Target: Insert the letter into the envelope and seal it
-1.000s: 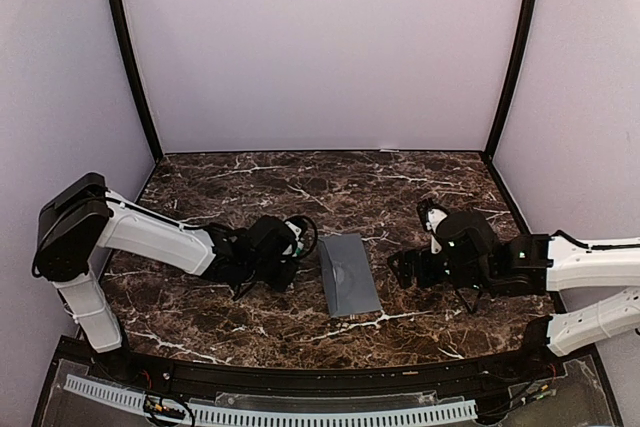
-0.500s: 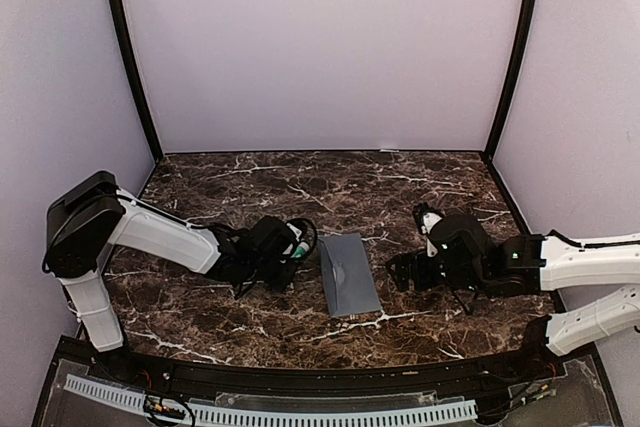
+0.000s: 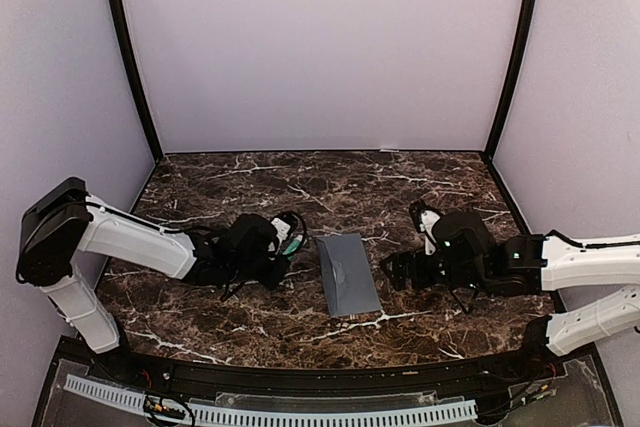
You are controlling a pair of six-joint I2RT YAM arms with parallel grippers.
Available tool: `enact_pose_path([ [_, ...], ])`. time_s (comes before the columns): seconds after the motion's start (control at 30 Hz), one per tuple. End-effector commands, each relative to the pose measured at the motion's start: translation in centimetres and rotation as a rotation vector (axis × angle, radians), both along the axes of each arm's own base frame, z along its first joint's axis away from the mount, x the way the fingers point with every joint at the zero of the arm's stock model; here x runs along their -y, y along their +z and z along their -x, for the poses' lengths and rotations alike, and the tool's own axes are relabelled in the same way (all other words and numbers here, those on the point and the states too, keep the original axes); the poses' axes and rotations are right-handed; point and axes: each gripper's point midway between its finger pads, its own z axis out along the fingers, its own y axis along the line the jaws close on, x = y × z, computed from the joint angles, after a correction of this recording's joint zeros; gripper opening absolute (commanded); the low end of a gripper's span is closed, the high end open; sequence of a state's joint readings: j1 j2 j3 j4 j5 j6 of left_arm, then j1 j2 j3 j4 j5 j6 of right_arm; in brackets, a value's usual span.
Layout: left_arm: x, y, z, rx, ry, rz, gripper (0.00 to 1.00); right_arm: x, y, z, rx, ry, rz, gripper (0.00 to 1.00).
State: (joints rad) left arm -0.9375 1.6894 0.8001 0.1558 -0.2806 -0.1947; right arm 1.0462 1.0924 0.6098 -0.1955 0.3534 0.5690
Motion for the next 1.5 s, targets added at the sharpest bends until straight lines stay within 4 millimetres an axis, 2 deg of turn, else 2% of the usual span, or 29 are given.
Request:
enact_pose_path([
  [0.0,0.5,5.9,-0.1,0.151,-0.055,0.168,0.00,-1.1,3.0,-0.8,0.077,0.004,-0.118,0.99],
  [0.1,0.6,7.6,0.3,0.210,-0.087,0.225,0.00,-0.7,3.4,-1.2,0.110,-0.020,-0.129,0.99],
  [0.27,1.3,8.9,1.3,0.238,-0.165,0.263,0.00,0.3,4.6,-2.1,0.129,-0.102,-0.099,0.99],
  [0.33,1.5,10.4,1.6,0.259,-0.180,0.313,0.00,0.2,5.0,-2.2,0.129,-0.103,-0.105,0.99],
  [0.5,2.2,13.4,4.3,0.261,-0.298,0.472,0.00,-1.7,6.9,-1.0,0.131,0.008,-0.209,0.99],
  [0.57,2.6,13.9,5.1,0.249,-0.332,0.508,0.00,-2.5,7.9,-0.4,0.129,0.061,-0.271,0.99],
  [0.7,3.0,13.8,5.8,0.229,-0.375,0.527,0.00,-4.0,9.4,1.2,0.108,0.167,-0.367,0.99],
  [0.93,5.0,13.7,10.4,0.181,-0.666,0.595,0.00,-7.2,11.4,4.1,0.010,0.374,-0.439,0.99],
  [1.2,5.8,12.9,12.1,0.160,-0.759,0.575,0.00,-10.2,10.4,6.9,-0.168,0.558,-0.429,0.99],
  [1.47,6.4,12.7,13.8,0.174,-0.839,0.552,0.00,-12.1,9.4,7.6,-0.270,0.613,-0.381,0.96],
])
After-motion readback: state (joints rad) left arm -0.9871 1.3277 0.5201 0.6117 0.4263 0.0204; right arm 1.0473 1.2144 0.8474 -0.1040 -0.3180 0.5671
